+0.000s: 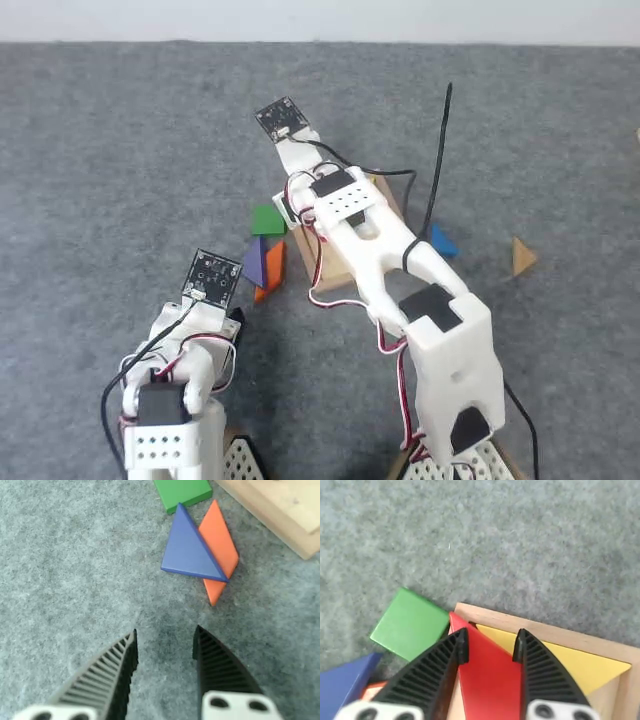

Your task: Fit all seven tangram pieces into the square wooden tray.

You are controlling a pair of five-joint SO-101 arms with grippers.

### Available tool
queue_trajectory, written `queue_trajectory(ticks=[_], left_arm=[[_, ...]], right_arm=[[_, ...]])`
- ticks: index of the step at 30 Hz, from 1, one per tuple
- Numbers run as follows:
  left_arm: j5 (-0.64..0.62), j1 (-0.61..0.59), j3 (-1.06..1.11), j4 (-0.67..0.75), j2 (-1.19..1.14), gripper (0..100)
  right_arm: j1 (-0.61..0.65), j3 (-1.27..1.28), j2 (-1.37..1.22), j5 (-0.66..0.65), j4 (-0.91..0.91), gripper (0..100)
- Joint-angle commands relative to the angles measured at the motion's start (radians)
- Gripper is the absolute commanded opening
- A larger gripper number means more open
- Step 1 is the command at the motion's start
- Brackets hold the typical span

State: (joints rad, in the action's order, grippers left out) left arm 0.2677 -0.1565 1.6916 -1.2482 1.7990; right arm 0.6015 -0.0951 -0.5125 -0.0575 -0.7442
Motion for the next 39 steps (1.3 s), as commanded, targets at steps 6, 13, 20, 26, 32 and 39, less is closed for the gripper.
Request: queue_trajectory(ticks=[6,13,20,26,32,39], left_arm=[[0.008,-0.006,-0.008,-0.008,0.012,17],[0.008,-0.006,-0.008,-0.008,0.012,17],[0.008,-0.006,-0.008,-0.008,0.012,17],[0.008,-0.006,-0.008,-0.008,0.012,17],[0.008,-0.006,-0.008,-0.008,0.012,17],[0.008,-0.006,-0.008,-0.008,0.012,17]], right_arm=[[0.022,0.063,0.108,-0.012,0.018,16.5],[0.019,0.114,0.116,-0.048,0.016,16.5],[0.018,0.224,0.28,-0.048,0.025,16.5],[0.015,0.491,0.51,-0.089,0.054,16.5],[-0.101,0.646,0.628,-0.219,0.047,16.6],[-0.128,0.661,0.529,-0.385,0.022,16.9]])
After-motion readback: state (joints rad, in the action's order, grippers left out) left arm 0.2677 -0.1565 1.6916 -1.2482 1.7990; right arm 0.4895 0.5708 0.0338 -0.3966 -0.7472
